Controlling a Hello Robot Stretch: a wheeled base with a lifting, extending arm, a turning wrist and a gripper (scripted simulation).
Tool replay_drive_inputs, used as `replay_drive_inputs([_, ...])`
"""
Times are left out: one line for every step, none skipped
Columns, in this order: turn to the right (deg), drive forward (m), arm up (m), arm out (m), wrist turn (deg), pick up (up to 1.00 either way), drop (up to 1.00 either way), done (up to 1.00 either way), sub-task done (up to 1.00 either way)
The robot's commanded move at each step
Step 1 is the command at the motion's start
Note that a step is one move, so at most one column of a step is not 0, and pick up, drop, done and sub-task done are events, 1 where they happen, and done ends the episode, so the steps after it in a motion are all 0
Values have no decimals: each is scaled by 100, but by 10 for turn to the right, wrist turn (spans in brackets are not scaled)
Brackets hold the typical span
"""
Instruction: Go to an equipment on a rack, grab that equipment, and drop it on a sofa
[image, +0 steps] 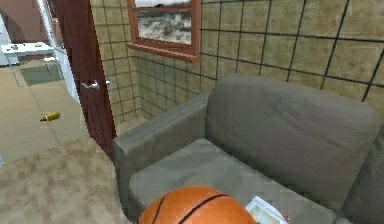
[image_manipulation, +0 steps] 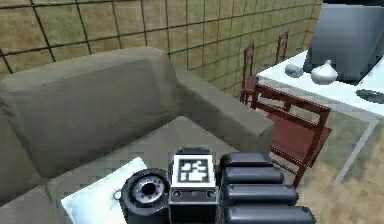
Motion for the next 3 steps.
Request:
replay_drive_inputs([0, 0, 0, 32, 0, 0, 0, 0, 0])
replay_drive_inputs([0, 0, 0, 0, 390, 0, 0, 0, 0])
replay_drive_inputs([0, 0, -24, 0, 0, 0, 0, 0, 0])
